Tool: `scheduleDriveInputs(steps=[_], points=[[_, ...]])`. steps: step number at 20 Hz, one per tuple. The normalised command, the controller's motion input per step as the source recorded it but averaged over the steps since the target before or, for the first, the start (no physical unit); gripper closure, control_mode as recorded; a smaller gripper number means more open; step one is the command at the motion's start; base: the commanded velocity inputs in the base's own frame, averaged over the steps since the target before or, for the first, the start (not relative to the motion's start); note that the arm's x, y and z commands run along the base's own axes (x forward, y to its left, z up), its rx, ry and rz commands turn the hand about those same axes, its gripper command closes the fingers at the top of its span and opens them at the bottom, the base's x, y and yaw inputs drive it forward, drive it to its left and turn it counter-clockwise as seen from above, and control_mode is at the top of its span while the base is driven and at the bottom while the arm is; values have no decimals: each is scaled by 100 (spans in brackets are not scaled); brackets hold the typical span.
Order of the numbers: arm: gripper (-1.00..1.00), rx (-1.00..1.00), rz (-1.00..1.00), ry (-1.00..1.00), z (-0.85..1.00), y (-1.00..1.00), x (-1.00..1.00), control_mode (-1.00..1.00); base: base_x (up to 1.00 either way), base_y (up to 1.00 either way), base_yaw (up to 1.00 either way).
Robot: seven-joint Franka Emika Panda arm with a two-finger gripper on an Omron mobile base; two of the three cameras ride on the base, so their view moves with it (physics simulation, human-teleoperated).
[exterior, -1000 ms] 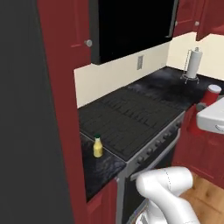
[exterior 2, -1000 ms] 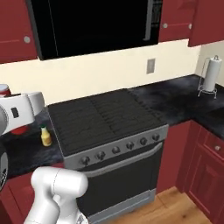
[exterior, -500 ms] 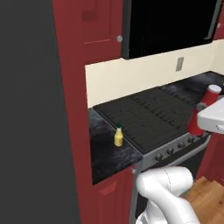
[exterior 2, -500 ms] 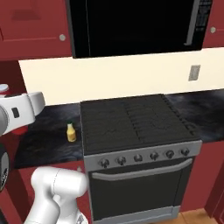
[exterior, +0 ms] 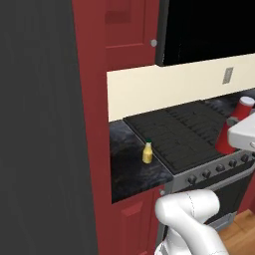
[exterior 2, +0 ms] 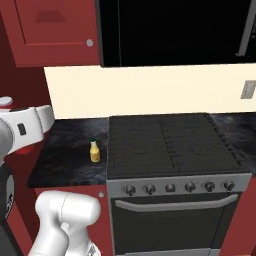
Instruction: Take 2 condiments from the cabinet and move them on the counter near the stove.Make sure the condiments are lined up with each other, next to each other.
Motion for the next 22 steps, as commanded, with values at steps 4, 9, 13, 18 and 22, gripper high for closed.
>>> scheduleDriveInputs(steps=[4,9,13,18,22], points=[[100,0,0,0,0,0,0,100,-1,19,0],[100,0,0,0,0,0,0,100,-31,42,0],[100,0,0,0,0,0,0,100,-41,53,2],[100,0,0,0,0,0,0,100,-17,36,1],[100,0,0,0,0,0,0,100,-15,22,4]])
